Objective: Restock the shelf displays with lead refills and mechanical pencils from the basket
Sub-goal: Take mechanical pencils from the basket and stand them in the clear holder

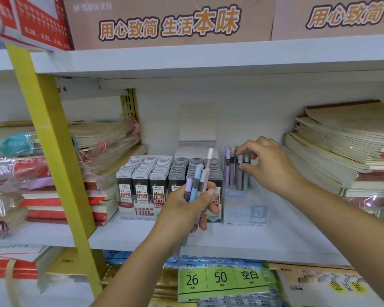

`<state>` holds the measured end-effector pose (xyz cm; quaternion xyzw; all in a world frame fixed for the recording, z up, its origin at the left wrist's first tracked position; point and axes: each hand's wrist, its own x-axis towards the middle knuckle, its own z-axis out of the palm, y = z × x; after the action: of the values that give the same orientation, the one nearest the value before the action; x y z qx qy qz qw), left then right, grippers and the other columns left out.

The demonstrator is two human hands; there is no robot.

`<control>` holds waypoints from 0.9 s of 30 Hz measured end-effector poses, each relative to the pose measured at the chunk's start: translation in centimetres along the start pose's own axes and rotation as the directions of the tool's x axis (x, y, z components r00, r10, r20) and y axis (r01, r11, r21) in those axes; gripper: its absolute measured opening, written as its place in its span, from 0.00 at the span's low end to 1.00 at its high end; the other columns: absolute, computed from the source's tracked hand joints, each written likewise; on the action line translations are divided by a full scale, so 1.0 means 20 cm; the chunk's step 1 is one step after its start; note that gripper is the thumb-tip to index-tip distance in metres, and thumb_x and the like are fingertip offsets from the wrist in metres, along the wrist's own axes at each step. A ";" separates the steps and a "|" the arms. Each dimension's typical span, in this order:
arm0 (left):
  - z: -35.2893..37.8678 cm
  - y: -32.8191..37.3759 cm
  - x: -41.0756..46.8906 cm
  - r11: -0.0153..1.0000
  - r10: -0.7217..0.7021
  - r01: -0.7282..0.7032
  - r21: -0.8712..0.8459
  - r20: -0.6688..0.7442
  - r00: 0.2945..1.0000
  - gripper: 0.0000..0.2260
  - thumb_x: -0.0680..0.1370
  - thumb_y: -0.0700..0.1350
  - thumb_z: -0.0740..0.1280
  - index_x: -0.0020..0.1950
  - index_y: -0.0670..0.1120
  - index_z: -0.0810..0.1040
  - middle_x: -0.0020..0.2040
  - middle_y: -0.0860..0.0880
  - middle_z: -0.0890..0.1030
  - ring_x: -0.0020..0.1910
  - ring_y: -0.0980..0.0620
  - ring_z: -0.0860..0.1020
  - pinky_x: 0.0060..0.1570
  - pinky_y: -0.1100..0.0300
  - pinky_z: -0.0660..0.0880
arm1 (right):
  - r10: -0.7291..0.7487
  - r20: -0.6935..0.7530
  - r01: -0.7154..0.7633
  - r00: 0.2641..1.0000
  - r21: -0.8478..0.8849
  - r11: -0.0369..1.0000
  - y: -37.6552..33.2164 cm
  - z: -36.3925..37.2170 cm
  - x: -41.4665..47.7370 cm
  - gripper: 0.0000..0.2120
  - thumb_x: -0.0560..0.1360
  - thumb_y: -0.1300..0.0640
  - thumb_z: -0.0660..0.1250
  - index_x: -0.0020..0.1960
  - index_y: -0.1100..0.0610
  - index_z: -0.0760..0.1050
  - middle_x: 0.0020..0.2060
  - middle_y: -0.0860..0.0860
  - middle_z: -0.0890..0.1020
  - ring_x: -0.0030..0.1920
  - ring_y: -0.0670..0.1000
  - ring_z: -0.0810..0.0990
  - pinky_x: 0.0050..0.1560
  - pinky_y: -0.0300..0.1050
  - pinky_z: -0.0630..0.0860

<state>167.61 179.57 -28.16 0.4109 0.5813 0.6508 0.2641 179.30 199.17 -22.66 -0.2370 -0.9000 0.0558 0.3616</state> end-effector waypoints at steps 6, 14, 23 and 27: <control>0.01 0.02 0.01 1.000 -0.007 0.007 -0.008 0.040 0.999 0.05 0.80 0.52 0.69 0.49 0.62 0.83 0.39 0.48 0.86 0.25 0.54 0.74 0.24 0.63 0.68 | 0.015 -0.082 0.002 0.997 0.201 0.980 -0.09 -0.07 -0.06 0.09 0.77 0.54 0.67 0.57 0.47 0.79 0.43 0.44 0.79 0.47 0.45 0.74 0.44 0.34 0.67; 0.07 0.01 0.02 1.000 -0.005 0.006 -0.009 0.137 0.991 0.04 0.80 0.51 0.69 0.52 0.54 0.83 0.42 0.46 0.86 0.26 0.55 0.73 0.24 0.65 0.68 | 0.139 0.211 -0.253 0.968 0.811 0.528 -0.27 -0.13 -0.14 0.11 0.76 0.60 0.69 0.57 0.50 0.75 0.41 0.53 0.86 0.37 0.53 0.81 0.37 0.45 0.75; 0.02 -0.01 0.03 0.998 -0.055 0.054 -0.012 -0.051 0.997 0.07 0.81 0.50 0.65 0.49 0.49 0.80 0.34 0.49 0.81 0.24 0.55 0.66 0.24 0.63 0.63 | 0.116 -0.108 -0.060 0.987 0.425 0.903 0.03 -0.23 -0.03 0.13 0.74 0.61 0.68 0.49 0.42 0.74 0.37 0.48 0.83 0.39 0.46 0.83 0.42 0.42 0.76; 0.03 -0.01 0.03 0.998 -0.058 0.057 -0.025 -0.053 0.997 0.06 0.82 0.45 0.63 0.48 0.49 0.79 0.33 0.49 0.80 0.24 0.55 0.65 0.24 0.63 0.62 | 0.024 -0.069 -0.010 0.997 0.195 0.981 0.04 -0.15 -0.03 0.12 0.75 0.58 0.70 0.51 0.43 0.73 0.37 0.40 0.80 0.38 0.36 0.78 0.38 0.25 0.68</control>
<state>167.80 180.34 -28.18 0.3734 0.5922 0.6603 0.2719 182.00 199.41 -21.08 -0.2100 -0.8747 0.1381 0.4144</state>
